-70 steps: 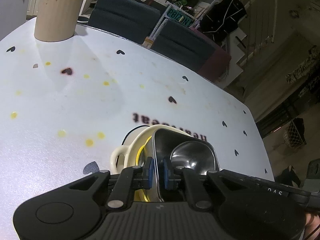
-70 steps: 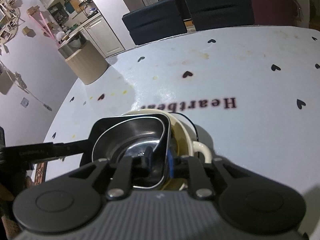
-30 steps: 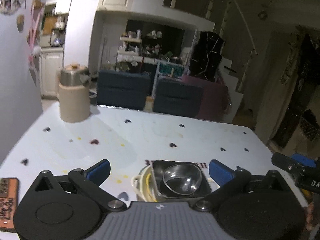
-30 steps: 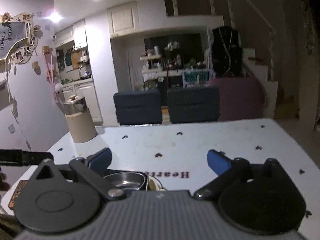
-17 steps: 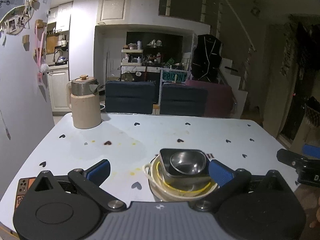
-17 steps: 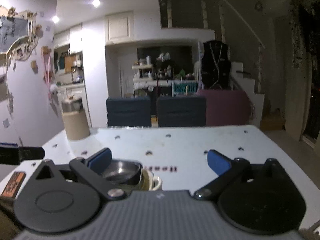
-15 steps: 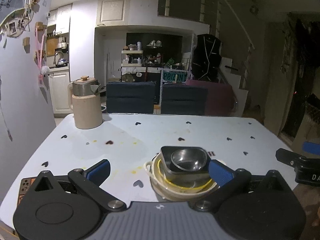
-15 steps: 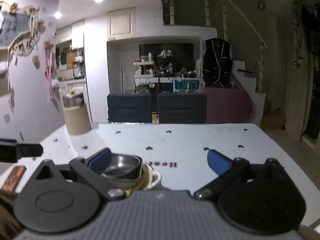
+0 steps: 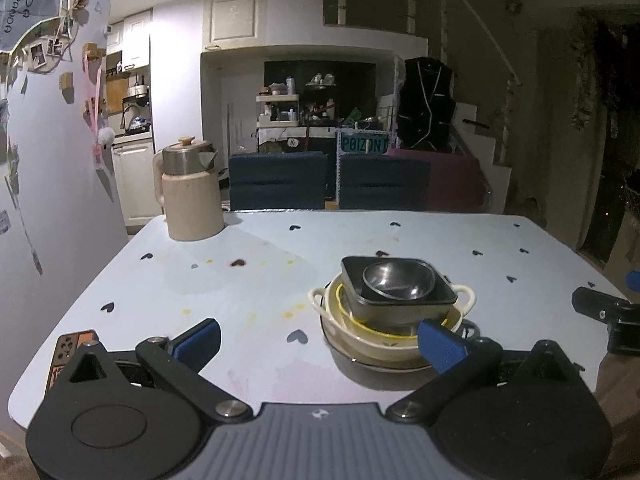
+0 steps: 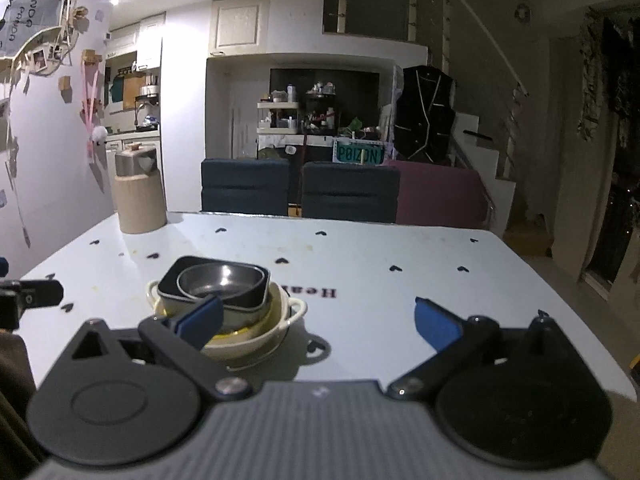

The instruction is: Organize plates and bowls

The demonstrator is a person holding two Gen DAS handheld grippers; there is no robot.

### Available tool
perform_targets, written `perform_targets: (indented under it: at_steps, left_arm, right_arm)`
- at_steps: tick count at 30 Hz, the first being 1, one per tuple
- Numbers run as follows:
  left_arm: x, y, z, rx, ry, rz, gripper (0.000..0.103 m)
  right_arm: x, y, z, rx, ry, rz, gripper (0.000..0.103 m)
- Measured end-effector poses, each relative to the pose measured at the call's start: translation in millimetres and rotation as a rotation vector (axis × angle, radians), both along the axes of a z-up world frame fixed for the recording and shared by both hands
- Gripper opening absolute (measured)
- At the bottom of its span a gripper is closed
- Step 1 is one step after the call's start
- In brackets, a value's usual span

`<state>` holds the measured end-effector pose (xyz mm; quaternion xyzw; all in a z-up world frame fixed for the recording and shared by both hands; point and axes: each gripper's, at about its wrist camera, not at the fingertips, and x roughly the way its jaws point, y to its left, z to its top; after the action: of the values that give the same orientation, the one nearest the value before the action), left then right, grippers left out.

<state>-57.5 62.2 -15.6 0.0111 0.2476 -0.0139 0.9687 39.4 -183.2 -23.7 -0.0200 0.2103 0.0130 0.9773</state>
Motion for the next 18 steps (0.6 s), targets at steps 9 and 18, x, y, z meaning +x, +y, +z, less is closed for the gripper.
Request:
perform_targets:
  at_steps: [9, 18]
  left_arm:
    - [0, -6, -8, 0.044, 0.018, -0.007, 0.103]
    - [-2, -13, -8, 0.075, 0.006, -0.021, 0.103]
  right_arm:
    - [-7, -8, -7, 0.007, 0.006, -0.007, 0.103]
    - [-11, -9, -13, -0.006, 0.023, 0.017, 0.103]
